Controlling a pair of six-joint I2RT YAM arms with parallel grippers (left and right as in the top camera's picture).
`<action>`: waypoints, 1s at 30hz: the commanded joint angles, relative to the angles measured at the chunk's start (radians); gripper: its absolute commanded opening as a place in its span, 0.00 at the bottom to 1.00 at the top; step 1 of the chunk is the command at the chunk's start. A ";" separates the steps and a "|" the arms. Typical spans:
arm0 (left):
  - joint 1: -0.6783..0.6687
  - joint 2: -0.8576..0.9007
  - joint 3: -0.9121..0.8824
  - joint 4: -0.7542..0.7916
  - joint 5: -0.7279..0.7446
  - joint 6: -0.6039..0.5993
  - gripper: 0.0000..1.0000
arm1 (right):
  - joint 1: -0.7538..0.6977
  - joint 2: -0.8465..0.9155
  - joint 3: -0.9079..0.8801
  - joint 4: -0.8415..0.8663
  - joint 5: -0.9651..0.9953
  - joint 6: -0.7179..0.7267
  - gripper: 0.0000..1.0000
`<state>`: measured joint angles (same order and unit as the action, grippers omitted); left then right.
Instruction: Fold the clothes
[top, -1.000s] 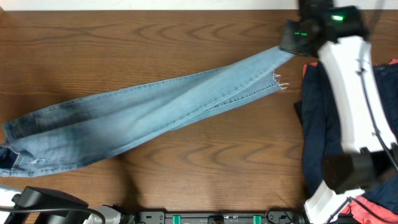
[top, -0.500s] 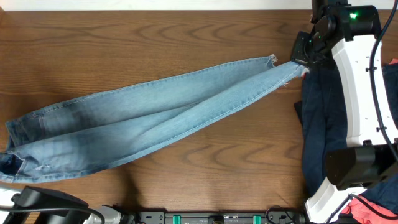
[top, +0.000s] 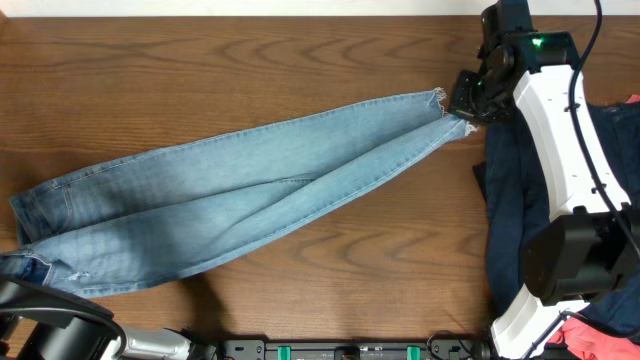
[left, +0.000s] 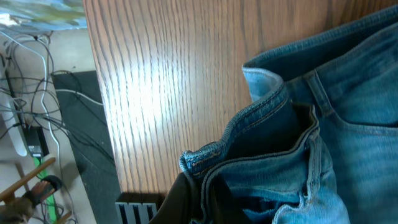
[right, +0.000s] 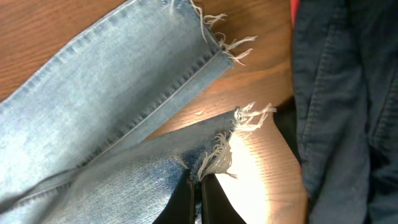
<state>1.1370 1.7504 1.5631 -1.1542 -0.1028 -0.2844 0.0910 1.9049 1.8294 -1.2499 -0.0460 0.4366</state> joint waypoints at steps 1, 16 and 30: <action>-0.001 0.030 0.003 0.023 -0.059 0.000 0.06 | -0.001 -0.004 -0.006 0.030 0.000 0.013 0.01; -0.013 0.048 0.004 -0.040 -0.065 -0.003 0.06 | 0.002 -0.106 -0.006 -0.011 -0.155 -0.043 0.01; -0.013 -0.018 0.004 -0.068 -0.079 -0.040 0.06 | 0.002 -0.244 -0.020 -0.129 -0.142 0.121 0.01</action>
<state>1.1240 1.7424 1.5631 -1.2304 -0.1581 -0.3016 0.0910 1.6169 1.8191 -1.3674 -0.1982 0.4690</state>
